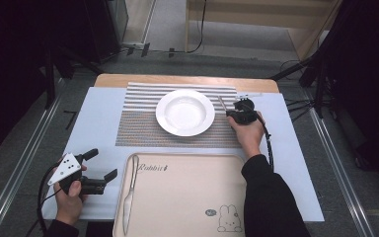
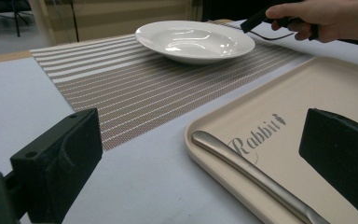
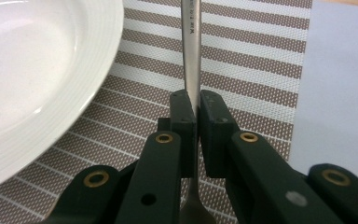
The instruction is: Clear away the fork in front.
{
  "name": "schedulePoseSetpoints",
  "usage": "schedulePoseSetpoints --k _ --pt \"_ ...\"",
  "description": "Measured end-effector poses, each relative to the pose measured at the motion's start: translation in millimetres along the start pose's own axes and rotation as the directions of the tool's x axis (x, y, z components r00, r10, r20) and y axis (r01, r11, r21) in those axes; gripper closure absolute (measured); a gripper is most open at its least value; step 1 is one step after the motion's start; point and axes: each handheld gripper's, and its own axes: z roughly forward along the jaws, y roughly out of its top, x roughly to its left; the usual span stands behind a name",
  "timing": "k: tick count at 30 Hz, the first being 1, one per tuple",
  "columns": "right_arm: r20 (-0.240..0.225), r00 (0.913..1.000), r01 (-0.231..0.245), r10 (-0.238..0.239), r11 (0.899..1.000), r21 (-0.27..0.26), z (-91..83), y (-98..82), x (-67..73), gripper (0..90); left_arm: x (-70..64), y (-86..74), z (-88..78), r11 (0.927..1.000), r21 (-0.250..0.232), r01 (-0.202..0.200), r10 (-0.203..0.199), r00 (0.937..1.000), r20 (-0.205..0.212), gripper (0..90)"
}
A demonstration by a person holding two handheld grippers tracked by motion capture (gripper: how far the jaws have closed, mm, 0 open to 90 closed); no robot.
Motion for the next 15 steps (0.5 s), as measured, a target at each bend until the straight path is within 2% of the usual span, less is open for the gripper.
schedulePoseSetpoints --k 6,13,15 --pt "-0.018 0.9997 0.014 -0.015 0.999 -0.032 -11.4 -3.6 2.6 83.7 -2.5 1.7 0.8 1.0 0.0 -0.007 0.007 1.0 -0.001 0.0" --pt "-0.037 0.9983 0.042 -0.045 0.996 -0.076 -29.4 -8.5 7.5 83.7 -10.0 8.2 5.1 0.9991 0.01 -0.041 0.041 0.9991 -0.001 0.0" --pt "-0.046 0.9981 0.038 -0.042 0.996 -0.087 -34.2 -10.1 8.9 83.7 -11.5 11.6 4.9 0.9992 0.001 -0.04 0.04 0.9992 0.0 0.0"
